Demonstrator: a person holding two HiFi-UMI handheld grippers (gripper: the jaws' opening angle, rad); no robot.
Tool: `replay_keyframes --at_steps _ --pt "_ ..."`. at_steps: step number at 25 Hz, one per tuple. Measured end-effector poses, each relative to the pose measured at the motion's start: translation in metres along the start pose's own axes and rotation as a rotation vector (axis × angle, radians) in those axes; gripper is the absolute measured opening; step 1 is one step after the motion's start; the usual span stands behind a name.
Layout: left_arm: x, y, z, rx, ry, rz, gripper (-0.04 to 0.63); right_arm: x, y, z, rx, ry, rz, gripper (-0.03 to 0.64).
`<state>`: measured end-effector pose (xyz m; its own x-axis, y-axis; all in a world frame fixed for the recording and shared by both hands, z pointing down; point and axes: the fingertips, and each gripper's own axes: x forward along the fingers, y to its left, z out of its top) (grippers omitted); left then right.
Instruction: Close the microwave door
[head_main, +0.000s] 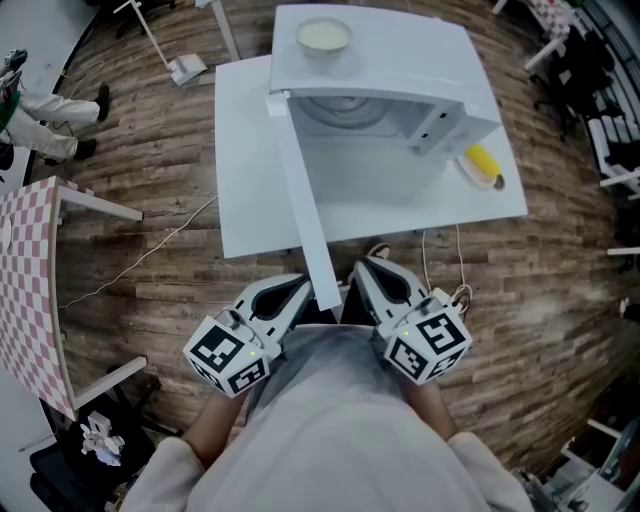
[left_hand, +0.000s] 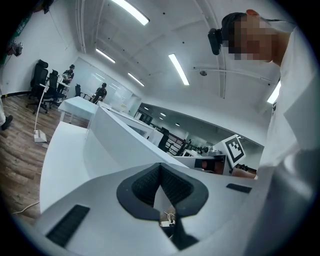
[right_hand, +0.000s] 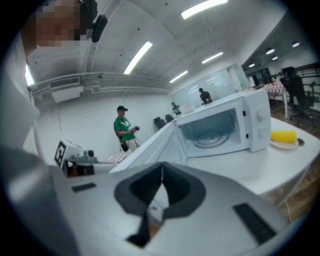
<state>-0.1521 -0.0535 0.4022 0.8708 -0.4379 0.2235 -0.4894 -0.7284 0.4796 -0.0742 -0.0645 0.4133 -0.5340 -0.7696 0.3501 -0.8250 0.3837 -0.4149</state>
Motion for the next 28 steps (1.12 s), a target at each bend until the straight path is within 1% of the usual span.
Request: replay_keyframes --at_steps 4,19,28 --pt "0.002 -0.001 0.0 -0.009 -0.004 -0.01 0.017 -0.002 -0.001 0.001 0.005 -0.004 -0.002 0.023" --pt "0.012 -0.006 0.0 0.009 0.009 -0.043 0.017 -0.005 -0.004 0.001 0.009 -0.001 -0.006 0.023" --pt "0.022 -0.011 0.0 -0.008 0.017 -0.057 0.017 -0.012 -0.011 0.003 0.018 -0.012 -0.015 0.023"
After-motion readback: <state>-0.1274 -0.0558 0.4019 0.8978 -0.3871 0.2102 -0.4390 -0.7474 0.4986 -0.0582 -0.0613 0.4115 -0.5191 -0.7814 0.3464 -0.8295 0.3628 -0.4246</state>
